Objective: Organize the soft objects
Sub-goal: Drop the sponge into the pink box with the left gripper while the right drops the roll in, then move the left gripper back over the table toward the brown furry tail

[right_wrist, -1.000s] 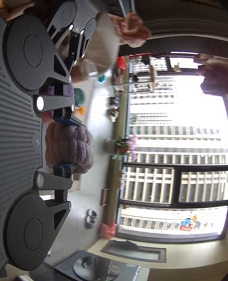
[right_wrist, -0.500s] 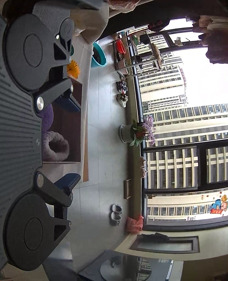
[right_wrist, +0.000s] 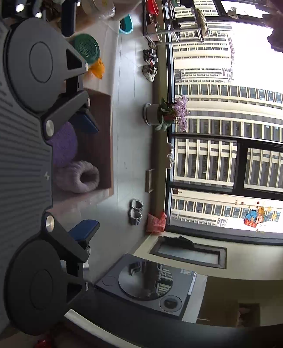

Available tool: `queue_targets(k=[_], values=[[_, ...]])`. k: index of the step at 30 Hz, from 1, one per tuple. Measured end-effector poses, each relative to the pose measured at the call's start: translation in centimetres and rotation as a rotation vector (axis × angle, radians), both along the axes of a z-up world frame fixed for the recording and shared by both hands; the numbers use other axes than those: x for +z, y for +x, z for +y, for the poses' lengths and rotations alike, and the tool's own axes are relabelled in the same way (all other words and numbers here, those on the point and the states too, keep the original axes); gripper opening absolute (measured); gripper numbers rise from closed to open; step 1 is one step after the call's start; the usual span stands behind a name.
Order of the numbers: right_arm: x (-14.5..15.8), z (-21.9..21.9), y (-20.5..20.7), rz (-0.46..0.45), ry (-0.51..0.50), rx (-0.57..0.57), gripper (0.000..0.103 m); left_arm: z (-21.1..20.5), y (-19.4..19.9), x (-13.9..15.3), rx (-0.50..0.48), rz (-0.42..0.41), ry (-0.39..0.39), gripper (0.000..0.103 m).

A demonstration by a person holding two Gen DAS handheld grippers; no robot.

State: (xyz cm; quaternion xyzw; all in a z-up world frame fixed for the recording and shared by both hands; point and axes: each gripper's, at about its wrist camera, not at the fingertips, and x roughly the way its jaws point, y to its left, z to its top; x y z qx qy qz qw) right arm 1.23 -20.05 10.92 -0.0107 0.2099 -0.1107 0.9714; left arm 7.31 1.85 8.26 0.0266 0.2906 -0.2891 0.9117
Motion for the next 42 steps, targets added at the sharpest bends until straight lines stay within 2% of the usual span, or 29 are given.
queue_targets(k=[2, 4, 7, 10, 13, 15, 17, 24, 28, 31, 35, 42], values=[[-1.2, 1.3, -1.8, -0.014, 0.009, 0.015, 0.087, 2.7, -2.2, 0.1, 0.087, -0.010, 0.021, 0.064], [-2.8, 2.0, -3.3, -0.032, -0.024, 0.013, 0.087, 5.2, -4.6, -0.3, 0.186, -0.024, 0.038, 0.064], [-5.4, 2.0, -5.0, -0.063, -0.080, -0.045, 0.087, 8.7, -7.6, -1.4, 0.330, -0.008, 0.022, 0.064], [-7.4, 1.1, -6.9, -0.115, -0.070, -0.108, 0.087, 10.8, -8.8, -3.4, 0.390, 0.043, -0.018, 0.064], [-8.8, 0.6, -8.4, -0.168, -0.039, -0.149, 0.087, 11.5, -9.0, -5.0, 0.438, 0.039, -0.028, 0.064], [-10.0, 0.4, -8.9, -0.170, 0.002, -0.179, 0.087, 11.6, -8.6, -5.0, 0.452, 0.019, -0.040, 0.064], [-10.7, 0.4, -8.4, -0.107, 0.024, -0.183, 0.087, 11.4, -8.9, -5.3, 0.465, 0.005, -0.031, 0.064], [-10.3, 0.6, -8.5, -0.120, 0.010, -0.198, 0.087, 10.7, -8.4, -6.2, 0.495, 0.015, -0.024, 0.064], [-10.4, 0.6, -8.2, -0.145, -0.016, -0.219, 0.087, 10.1, -9.0, -7.2, 0.486, -0.032, -0.017, 0.064], [-10.6, 0.6, -7.4, -0.127, -0.036, -0.229, 0.087, 9.7, -9.0, -8.3, 0.487, -0.030, -0.003, 0.064], [-10.8, 0.6, -6.6, -0.099, -0.048, -0.247, 0.087, 9.8, -9.3, -8.0, 0.482, -0.055, 0.001, 0.064], [-11.1, 0.8, -6.0, -0.083, -0.077, -0.247, 0.087, 9.7, -9.7, -8.4, 0.488, -0.037, 0.032, 0.064]])
